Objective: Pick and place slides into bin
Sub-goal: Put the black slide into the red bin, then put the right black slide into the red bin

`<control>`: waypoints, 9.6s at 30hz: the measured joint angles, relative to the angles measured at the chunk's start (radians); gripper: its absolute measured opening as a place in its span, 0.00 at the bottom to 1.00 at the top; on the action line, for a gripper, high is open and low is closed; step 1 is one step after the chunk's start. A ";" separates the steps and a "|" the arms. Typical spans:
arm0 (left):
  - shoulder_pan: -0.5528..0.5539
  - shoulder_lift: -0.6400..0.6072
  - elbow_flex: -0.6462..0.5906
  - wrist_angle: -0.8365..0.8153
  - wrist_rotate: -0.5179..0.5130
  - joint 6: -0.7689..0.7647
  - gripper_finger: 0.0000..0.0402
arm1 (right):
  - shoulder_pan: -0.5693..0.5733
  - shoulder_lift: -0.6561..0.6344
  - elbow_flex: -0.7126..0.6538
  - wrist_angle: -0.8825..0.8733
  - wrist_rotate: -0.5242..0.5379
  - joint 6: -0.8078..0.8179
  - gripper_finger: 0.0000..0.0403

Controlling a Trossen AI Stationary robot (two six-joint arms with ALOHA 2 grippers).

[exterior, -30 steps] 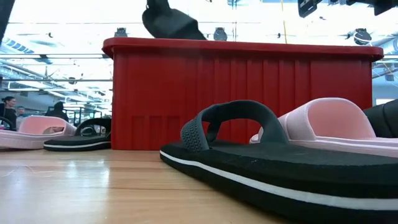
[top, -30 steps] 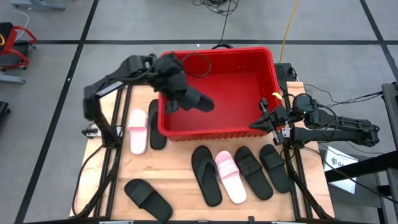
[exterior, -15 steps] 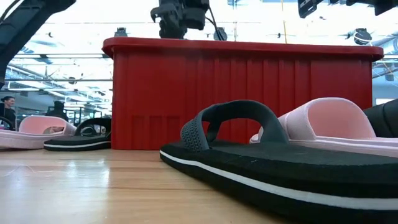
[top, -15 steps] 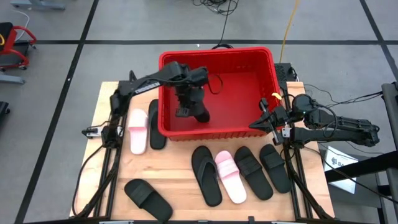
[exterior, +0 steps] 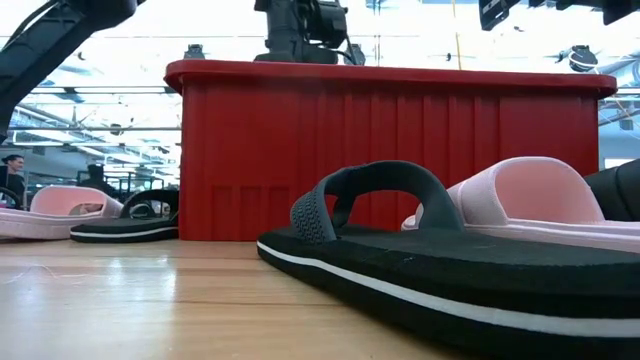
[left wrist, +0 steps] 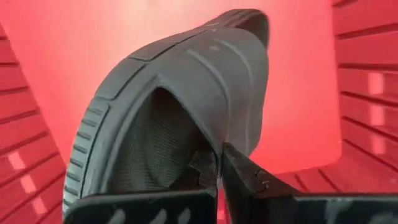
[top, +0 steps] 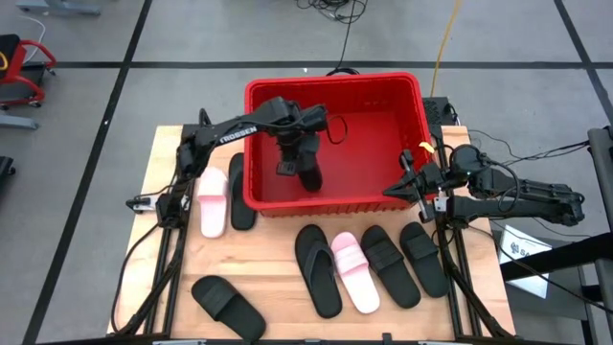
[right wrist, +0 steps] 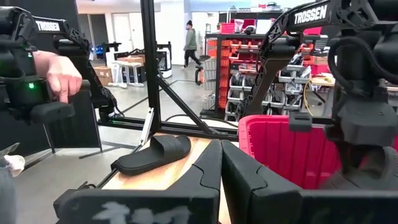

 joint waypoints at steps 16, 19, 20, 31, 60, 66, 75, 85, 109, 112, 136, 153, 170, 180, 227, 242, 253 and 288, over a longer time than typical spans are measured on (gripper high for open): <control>0.020 0.009 -0.003 0.102 -0.055 -0.034 0.00 | 0.000 0.000 0.000 -0.008 -0.002 0.000 0.00; 0.019 0.009 -0.003 0.105 -0.062 -0.035 0.01 | 0.000 0.000 0.000 -0.008 -0.002 0.000 0.00; 0.019 0.009 -0.003 0.106 -0.064 -0.040 0.02 | 0.000 0.000 0.000 -0.008 -0.002 0.000 0.00; 0.019 0.009 -0.003 0.121 -0.105 -0.051 0.09 | 0.000 0.000 0.000 -0.008 -0.003 0.000 0.00; 0.022 0.008 -0.003 0.183 -0.194 -0.023 0.33 | 0.000 0.000 0.000 -0.008 -0.003 0.000 0.00; 0.024 0.008 -0.003 0.188 -0.194 -0.043 0.33 | 0.000 0.000 0.000 -0.008 -0.003 0.000 0.00; 0.088 0.008 -0.003 0.181 -0.051 -0.210 0.33 | 0.000 0.000 0.000 -0.008 -0.003 0.000 0.00; 0.125 0.006 -0.075 0.207 -0.012 -0.214 0.33 | 0.000 0.000 0.000 -0.008 -0.003 -0.013 0.00; 0.096 0.008 -0.368 0.493 -0.202 -0.119 0.33 | 0.000 0.000 0.000 -0.008 -0.003 -0.075 0.00; 0.091 0.009 -0.399 0.512 -0.206 -0.103 0.33 | 0.000 0.000 0.000 -0.008 -0.003 -0.076 0.00; 0.078 0.009 -0.454 0.706 -0.372 -0.093 0.02 | 0.000 0.000 0.000 -0.008 -0.003 -0.083 0.00; 0.062 0.009 -0.454 0.772 -0.334 -0.116 0.06 | 0.000 0.000 0.000 -0.007 -0.002 -0.083 0.00; 0.060 -0.009 -0.454 0.765 -0.342 -0.191 0.27 | 0.000 0.000 0.000 -0.007 -0.002 -0.073 0.00; 0.043 -0.192 -0.454 0.741 -0.342 -0.234 0.28 | 0.000 -0.003 0.015 -0.005 0.148 -0.072 0.00; -0.328 -0.732 -0.453 0.500 -0.606 -0.483 0.28 | 0.910 0.504 0.548 -1.389 0.236 0.502 0.00; -0.329 -0.733 -0.453 0.494 -0.446 -0.453 0.28 | 1.049 0.670 0.548 -1.436 0.495 0.390 0.00; -0.329 -0.733 -0.453 0.495 -0.445 -0.464 0.28 | 1.052 0.700 0.454 -1.343 0.488 0.431 0.02; -0.329 -0.732 -0.453 0.497 -0.444 -0.475 0.28 | 1.053 0.698 0.164 -1.147 0.488 0.288 0.22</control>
